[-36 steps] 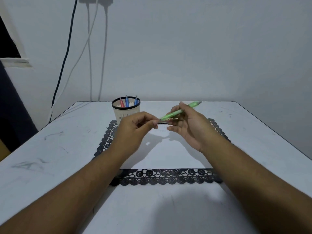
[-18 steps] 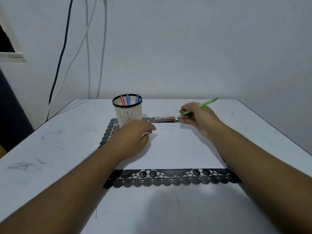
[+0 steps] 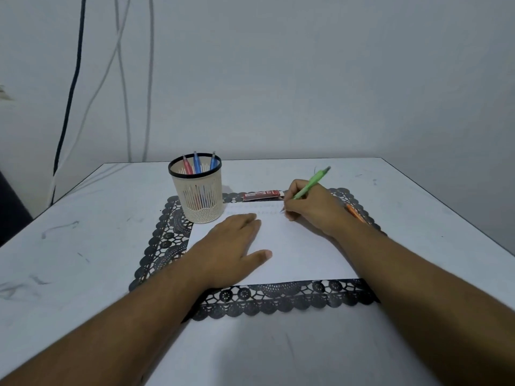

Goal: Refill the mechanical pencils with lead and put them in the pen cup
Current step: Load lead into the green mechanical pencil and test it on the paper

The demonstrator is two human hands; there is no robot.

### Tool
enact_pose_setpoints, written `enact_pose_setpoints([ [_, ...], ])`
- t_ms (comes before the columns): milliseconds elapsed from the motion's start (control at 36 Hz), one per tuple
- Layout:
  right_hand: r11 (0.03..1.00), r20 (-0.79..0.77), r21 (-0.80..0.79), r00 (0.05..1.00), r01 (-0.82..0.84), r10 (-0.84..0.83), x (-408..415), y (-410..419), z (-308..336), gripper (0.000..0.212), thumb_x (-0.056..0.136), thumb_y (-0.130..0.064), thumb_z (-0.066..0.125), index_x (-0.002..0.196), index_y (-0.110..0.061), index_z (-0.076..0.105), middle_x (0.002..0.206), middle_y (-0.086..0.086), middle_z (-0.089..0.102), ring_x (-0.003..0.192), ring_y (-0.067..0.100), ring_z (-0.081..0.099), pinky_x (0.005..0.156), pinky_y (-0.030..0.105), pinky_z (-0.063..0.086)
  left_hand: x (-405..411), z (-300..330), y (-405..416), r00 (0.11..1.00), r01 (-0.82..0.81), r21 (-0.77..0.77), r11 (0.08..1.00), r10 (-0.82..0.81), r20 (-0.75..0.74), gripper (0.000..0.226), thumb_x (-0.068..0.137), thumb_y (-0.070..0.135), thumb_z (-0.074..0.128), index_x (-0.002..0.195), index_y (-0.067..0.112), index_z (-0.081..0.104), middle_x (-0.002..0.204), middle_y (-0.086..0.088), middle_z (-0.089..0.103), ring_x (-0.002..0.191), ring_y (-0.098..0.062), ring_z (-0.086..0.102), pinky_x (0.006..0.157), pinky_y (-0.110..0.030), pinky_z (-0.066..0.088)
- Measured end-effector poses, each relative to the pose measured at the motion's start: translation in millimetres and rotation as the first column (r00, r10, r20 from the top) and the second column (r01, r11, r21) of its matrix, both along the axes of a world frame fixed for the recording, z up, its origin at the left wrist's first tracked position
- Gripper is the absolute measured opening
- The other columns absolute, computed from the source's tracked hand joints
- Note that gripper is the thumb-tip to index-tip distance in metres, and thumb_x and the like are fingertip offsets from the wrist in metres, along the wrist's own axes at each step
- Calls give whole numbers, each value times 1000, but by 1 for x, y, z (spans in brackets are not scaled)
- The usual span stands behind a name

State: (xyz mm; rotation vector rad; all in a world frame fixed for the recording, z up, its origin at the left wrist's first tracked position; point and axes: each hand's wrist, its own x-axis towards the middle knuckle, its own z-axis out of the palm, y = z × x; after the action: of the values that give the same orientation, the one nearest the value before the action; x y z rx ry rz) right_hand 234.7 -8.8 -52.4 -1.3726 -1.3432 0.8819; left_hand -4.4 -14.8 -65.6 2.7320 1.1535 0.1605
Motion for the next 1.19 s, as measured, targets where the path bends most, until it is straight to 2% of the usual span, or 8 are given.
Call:
enact_pose_setpoints([
  [167,1000,41,6,999,20,-21,1,3,-4,11,86,8,66,81,2,58,69,18,61,62,27,58,56,33,49,2,-3,3,999,-33,5,999,33,-7,81,101,67,34,163,18,16,172,3,9,157,-14,9,127,-37,15],
  [306,1000,30,13,1000,-2,1,2,3,-3,8,89,9,65,85,7,57,73,26,60,55,20,57,52,30,45,4,-2,4,997,-71,3,997,71,11,76,103,64,32,160,15,23,171,0,14,156,-16,11,127,-36,15],
  [389,1000,36,18,999,-22,21,3,2,-2,9,90,8,64,85,3,58,75,29,60,54,19,56,53,30,44,5,-2,5,997,-83,2,997,83,6,75,104,62,32,161,14,22,171,0,13,156,-17,10,127,-36,14],
  [500,1000,32,8,999,-27,26,4,2,-4,8,89,8,64,85,7,57,74,26,61,56,20,57,54,30,45,4,-2,3,996,-84,-8,996,84,-14,76,105,60,31,163,15,14,172,1,7,158,-16,5,128,-36,11],
  [639,1000,61,-1,998,-24,24,4,5,-6,10,89,4,65,83,-1,59,74,23,66,58,18,61,57,31,48,5,-2,4,995,-89,-13,996,89,-33,77,105,61,28,164,16,9,173,1,3,158,-14,2,129,-36,8],
  [833,1000,101,8,995,1,-2,5,8,-7,15,90,2,66,80,-7,59,76,21,67,64,19,66,62,35,51,5,-2,3,995,-91,-19,996,90,-30,77,105,61,29,165,16,9,173,2,3,158,-14,2,128,-35,8],
  [1028,1000,102,-4,995,5,-5,4,6,-5,14,88,4,66,80,-4,58,73,20,64,57,15,62,56,30,48,6,-2,3,996,-90,-16,996,89,-27,77,105,61,29,164,16,11,173,1,4,158,-14,3,128,-35,9],
  [1194,1000,102,1,995,-17,17,3,7,-5,14,89,4,65,81,-4,58,73,20,65,60,17,63,58,32,49,6,-1,4,995,-90,-17,996,89,-35,77,105,61,29,165,16,10,173,1,4,158,-15,2,128,-35,8],
])
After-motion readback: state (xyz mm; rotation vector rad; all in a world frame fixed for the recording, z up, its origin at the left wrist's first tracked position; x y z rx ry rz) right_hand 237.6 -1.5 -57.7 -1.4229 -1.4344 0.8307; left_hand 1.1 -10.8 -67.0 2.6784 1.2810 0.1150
